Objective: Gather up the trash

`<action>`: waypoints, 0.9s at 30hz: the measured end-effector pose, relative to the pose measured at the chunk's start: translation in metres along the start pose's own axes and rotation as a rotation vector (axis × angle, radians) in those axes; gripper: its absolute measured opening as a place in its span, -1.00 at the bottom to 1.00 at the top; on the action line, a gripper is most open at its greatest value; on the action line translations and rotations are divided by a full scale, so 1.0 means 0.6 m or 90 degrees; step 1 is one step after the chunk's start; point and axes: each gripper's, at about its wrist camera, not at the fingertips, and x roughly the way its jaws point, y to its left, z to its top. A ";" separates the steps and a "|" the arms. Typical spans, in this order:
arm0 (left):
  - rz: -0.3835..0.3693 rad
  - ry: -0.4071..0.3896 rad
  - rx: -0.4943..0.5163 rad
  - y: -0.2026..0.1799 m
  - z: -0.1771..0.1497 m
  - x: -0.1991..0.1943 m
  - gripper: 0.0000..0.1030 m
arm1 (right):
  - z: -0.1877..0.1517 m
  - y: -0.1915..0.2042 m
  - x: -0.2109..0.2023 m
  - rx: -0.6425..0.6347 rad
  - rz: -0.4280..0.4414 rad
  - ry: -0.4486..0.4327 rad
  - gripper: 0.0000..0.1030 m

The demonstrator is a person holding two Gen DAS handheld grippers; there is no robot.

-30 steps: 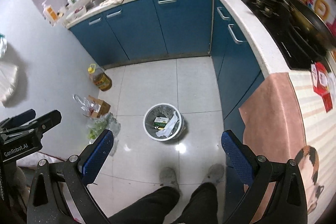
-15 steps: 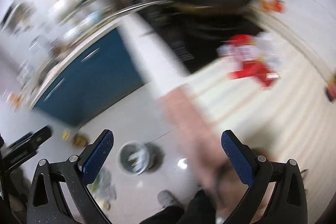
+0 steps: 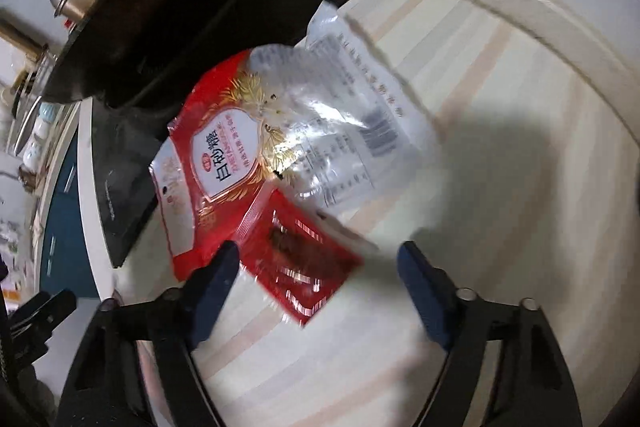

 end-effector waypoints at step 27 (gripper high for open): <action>0.032 0.023 0.048 -0.158 0.016 0.033 1.00 | 0.036 -0.196 -0.137 0.105 -0.034 -0.110 0.38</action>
